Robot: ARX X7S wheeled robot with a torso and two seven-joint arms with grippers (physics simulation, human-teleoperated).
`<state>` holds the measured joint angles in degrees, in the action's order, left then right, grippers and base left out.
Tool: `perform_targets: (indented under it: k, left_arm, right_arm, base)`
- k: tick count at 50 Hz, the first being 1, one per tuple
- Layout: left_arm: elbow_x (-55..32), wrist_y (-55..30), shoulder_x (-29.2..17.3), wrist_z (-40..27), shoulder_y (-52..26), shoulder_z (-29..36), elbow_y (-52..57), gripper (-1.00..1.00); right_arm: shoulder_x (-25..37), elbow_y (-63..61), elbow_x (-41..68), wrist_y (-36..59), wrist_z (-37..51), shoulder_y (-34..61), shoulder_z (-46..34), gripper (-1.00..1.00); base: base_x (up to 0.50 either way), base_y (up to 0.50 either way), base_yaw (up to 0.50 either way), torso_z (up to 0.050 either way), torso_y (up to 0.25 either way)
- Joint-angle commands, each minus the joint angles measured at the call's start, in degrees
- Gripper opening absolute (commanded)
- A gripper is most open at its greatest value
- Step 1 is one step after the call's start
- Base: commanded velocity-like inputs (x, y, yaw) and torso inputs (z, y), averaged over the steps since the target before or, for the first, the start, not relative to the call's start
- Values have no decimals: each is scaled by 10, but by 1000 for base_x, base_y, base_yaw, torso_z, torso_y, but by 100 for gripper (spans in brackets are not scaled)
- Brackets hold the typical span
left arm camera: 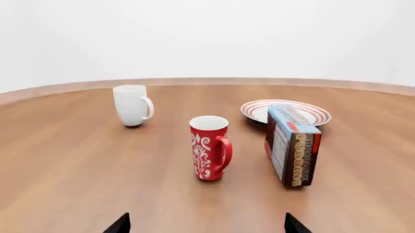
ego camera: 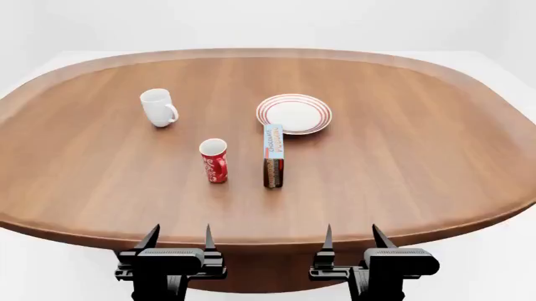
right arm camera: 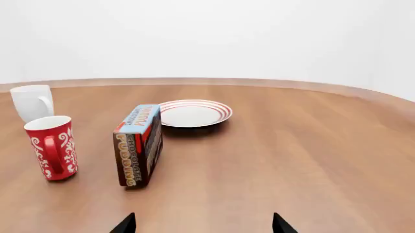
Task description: Pick up the white mug and put it on the plate, and put the chocolate pudding to the right of the plate.
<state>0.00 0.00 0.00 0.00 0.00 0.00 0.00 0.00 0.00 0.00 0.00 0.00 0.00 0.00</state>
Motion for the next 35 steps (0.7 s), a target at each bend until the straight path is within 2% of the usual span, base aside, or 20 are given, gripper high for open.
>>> perform_targets:
  k: [1, 18, 19, 35]
  left_arm:
    - [-8, -2, -9, -11, 0, 11, 1, 100]
    - [-32, -4, -34, -36, -1, 42, 1, 100]
    - [-5, -6, -6, -3, 1, 10, 2, 100]
    - [-6, -4, -32, -46, -4, 40, -5, 100]
  right_arm:
    - [9, 2, 9, 1, 13, 1, -10, 100]
    - [32, 9, 32, 2, 44, 4, -40, 100]
    - [5, 7, 3, 4, 13, 2, -8, 100]
    - [30, 24, 17, 1, 51, 1, -42, 100]
  base:
    - [0, 0, 0, 0, 0]
    - [0, 0, 0, 0, 0]
    - [0, 0, 0, 0, 0]
    - [0, 0, 0, 0, 0]
